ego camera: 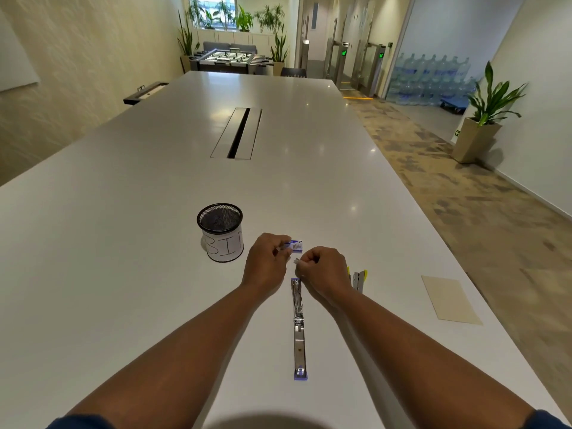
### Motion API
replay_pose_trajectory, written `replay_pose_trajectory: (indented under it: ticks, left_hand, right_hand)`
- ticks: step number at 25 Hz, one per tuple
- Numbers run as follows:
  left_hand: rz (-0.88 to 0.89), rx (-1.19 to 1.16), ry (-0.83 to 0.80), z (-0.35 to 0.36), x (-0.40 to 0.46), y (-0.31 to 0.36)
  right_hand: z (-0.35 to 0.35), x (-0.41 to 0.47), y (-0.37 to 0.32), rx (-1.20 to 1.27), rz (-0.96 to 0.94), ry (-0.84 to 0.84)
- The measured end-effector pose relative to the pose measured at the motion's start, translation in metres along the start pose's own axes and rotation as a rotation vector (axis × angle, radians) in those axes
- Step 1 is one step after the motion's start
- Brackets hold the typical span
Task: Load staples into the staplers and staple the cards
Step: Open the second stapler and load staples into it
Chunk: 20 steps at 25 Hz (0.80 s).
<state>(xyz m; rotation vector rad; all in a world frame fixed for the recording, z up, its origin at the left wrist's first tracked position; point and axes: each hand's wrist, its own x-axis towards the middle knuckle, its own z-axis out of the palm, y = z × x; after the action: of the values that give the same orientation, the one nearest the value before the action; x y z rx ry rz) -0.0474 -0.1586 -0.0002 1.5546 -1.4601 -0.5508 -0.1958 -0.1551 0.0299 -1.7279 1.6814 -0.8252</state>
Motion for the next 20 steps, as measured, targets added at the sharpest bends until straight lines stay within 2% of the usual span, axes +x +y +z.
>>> replay_pose_trajectory:
  ticks: [10, 15, 20]
  left_hand:
    - [-0.060, -0.149, -0.106, -0.015, -0.041, 0.005]
    - [-0.094, -0.327, -0.156, -0.022, -0.065, 0.012]
    - [-0.052, -0.315, -0.166, -0.031, -0.083, 0.017]
  right_hand:
    - [-0.010, -0.042, 0.002, 0.342, -0.067, -0.031]
    - [-0.012, -0.067, 0.002, 0.347, -0.111, -0.056]
    - [-0.009, -0.086, 0.007, 0.366, -0.112, -0.006]
